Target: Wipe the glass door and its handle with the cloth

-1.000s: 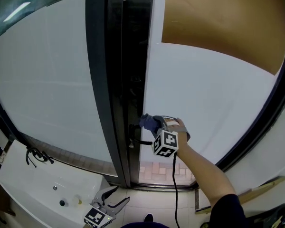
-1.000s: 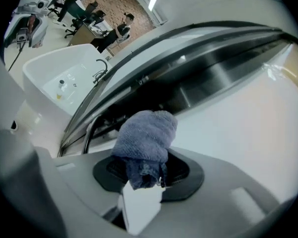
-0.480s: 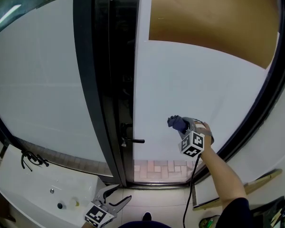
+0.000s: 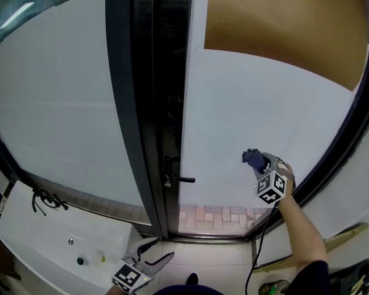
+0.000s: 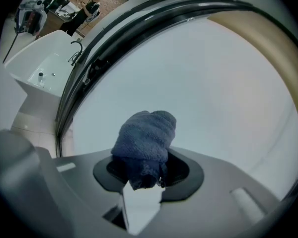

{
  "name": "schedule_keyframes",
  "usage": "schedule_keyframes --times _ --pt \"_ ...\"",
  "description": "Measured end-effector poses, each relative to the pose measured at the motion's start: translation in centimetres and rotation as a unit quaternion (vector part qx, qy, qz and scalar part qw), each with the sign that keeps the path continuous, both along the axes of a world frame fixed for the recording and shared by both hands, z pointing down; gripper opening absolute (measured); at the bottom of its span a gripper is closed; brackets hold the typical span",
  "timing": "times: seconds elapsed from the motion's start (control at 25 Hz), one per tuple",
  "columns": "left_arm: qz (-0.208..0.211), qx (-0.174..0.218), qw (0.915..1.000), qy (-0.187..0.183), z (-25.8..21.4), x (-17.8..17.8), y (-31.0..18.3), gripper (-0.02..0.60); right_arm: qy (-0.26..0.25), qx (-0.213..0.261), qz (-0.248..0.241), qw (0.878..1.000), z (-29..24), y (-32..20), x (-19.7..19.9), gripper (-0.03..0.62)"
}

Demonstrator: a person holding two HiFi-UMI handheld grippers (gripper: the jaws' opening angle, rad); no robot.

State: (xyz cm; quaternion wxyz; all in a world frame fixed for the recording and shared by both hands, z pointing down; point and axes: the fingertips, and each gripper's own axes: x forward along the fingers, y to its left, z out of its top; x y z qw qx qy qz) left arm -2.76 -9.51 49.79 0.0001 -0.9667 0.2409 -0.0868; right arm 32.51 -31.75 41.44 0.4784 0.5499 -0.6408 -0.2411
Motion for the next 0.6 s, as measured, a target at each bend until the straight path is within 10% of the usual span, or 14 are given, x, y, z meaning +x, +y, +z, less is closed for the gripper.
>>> schedule_keyframes --times 0.6 --pt "-0.036 0.005 0.9993 0.003 -0.2 -1.5 0.1 0.236 0.022 0.005 -0.231 0.973 -0.6 -3.8 -26.4 0.146"
